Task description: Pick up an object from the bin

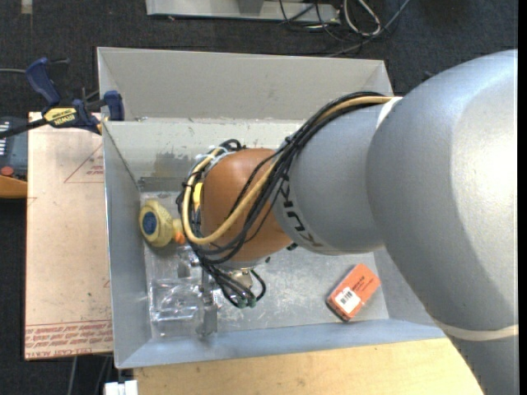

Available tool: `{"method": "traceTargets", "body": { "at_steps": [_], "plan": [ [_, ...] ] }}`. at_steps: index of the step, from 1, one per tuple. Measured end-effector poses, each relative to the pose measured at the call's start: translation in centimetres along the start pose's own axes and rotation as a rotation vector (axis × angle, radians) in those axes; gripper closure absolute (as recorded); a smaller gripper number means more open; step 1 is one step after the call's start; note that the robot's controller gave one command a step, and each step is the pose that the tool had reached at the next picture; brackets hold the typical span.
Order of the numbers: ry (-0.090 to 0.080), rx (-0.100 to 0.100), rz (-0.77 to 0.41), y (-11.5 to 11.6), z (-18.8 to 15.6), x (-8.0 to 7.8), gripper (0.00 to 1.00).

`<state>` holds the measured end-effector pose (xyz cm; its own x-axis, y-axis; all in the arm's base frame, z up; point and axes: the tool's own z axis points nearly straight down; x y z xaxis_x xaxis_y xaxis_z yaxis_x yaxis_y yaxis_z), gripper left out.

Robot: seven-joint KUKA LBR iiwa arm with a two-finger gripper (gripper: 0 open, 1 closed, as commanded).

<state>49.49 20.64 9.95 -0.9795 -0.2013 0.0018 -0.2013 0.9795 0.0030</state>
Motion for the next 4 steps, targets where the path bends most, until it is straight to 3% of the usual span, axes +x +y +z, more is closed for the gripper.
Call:
{"method": "traceTargets", "body": {
  "at_steps": [1, 2, 3, 4],
  "plan": [
    [-0.041, -0.003, -0.180, 0.2, 2.6, 0.9, 0.00],
    [-0.016, -0.003, -0.037, 0.5, 2.7, 0.5, 1.00],
    [-0.016, -0.003, -0.037, 0.5, 2.7, 0.5, 1.00],
    [-0.001, 0.000, -0.037, 0.4, 1.2, 0.9, 1.00]
  ]
}}
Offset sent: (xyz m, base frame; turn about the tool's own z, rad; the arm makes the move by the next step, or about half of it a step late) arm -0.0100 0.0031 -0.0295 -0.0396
